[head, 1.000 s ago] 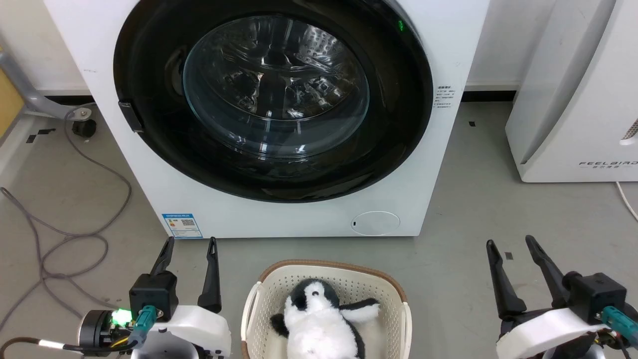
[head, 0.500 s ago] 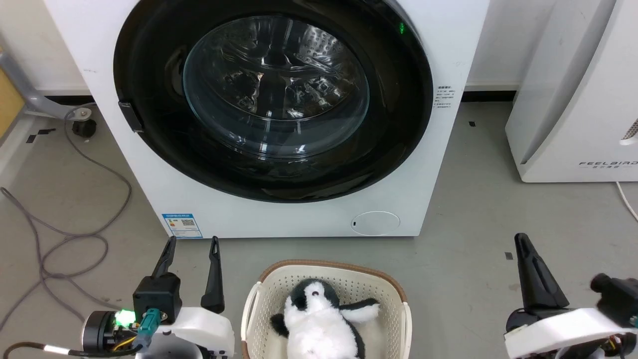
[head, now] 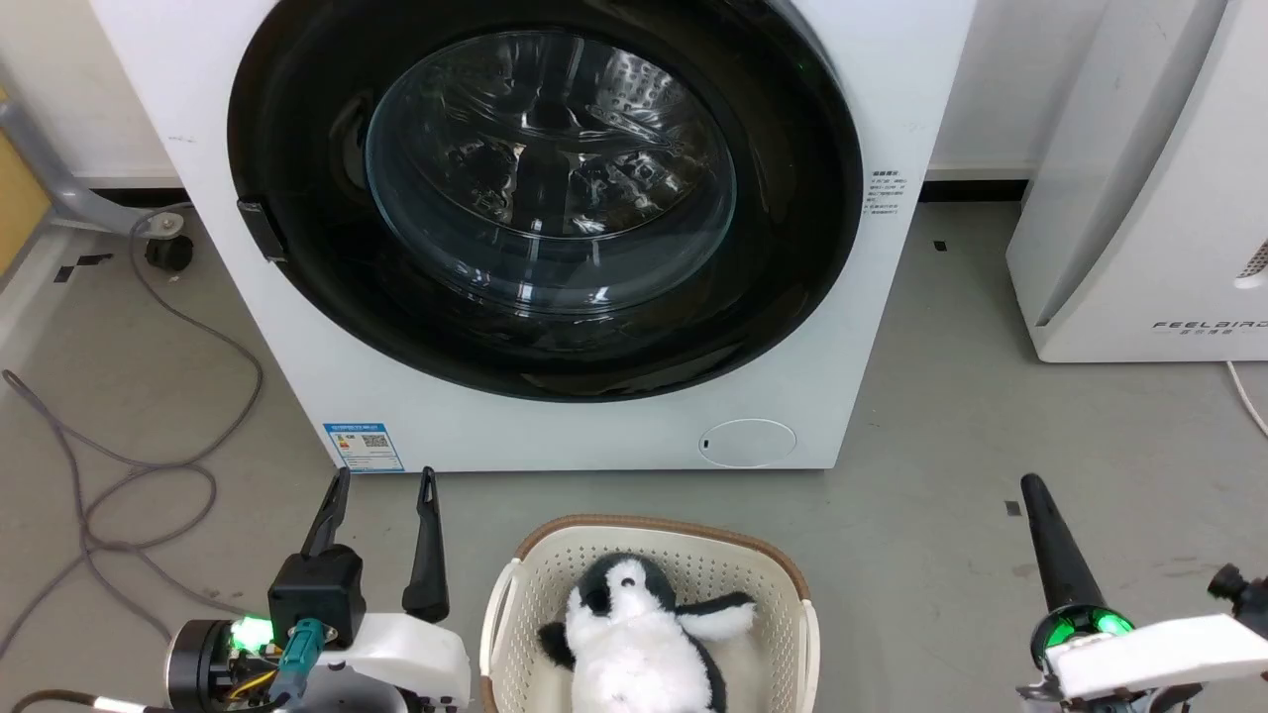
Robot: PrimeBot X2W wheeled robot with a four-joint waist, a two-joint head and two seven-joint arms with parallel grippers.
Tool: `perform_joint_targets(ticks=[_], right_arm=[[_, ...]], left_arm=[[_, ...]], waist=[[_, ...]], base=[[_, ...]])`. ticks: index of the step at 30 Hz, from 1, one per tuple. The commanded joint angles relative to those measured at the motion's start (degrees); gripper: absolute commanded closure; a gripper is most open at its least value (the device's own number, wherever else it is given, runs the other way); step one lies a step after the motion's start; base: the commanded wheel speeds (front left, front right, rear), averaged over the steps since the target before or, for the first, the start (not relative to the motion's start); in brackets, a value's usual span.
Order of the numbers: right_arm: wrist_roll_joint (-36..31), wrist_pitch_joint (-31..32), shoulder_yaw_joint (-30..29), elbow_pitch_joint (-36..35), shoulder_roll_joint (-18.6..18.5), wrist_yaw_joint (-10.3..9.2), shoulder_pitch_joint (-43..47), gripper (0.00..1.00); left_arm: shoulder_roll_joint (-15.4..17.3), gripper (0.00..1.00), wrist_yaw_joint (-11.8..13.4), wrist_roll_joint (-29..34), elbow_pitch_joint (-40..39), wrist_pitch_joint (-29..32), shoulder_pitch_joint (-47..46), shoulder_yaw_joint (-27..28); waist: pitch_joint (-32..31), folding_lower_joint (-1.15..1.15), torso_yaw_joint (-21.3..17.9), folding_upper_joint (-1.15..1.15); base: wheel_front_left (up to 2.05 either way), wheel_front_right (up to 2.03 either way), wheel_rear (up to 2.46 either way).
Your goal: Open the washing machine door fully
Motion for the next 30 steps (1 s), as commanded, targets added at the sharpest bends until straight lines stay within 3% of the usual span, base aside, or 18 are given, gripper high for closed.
perform_joint_targets(ticks=[1,6,16,23,30], right_arm=[[3.7,0.5,-0.3,0.5,0.0,0.03,0.4,1.00],[10.3,2.3,-1.4,2.3,0.0,0.03,0.0,1.00],[16.3,3.3,-4.1,4.8,0.0,0.04,-3.6,1.00],[18.6,4.5,-7.3,8.1,-0.2,0.04,-8.9,1.00],[23.0,6.0,-11.0,14.1,-2.9,0.04,-18.6,1.00]], left_arm=[[0.2,0.00,0.4,-0.2,0.2,-0.6,-0.6,-0.2],[0.3,0.00,0.9,-0.2,0.3,-1.2,-0.7,-0.6],[0.3,0.00,1.8,-0.3,0.3,-2.4,-1.3,-1.2],[0.4,0.00,2.2,-0.2,0.1,-3.1,-2.2,-1.7],[0.7,0.00,2.9,0.1,-0.5,-4.1,-4.3,-2.3]], waist=[[0.0,0.00,0.0,0.00],[0.1,0.00,0.2,0.00],[1.3,0.00,1.0,0.00],[3.0,0.00,2.0,0.00],[6.4,0.00,3.5,0.00]], base=[[0.00,0.00,0.00],[0.00,0.00,0.00],[0.00,0.00,0.00],[0.00,0.00,0.00],[0.00,0.00,0.00]])
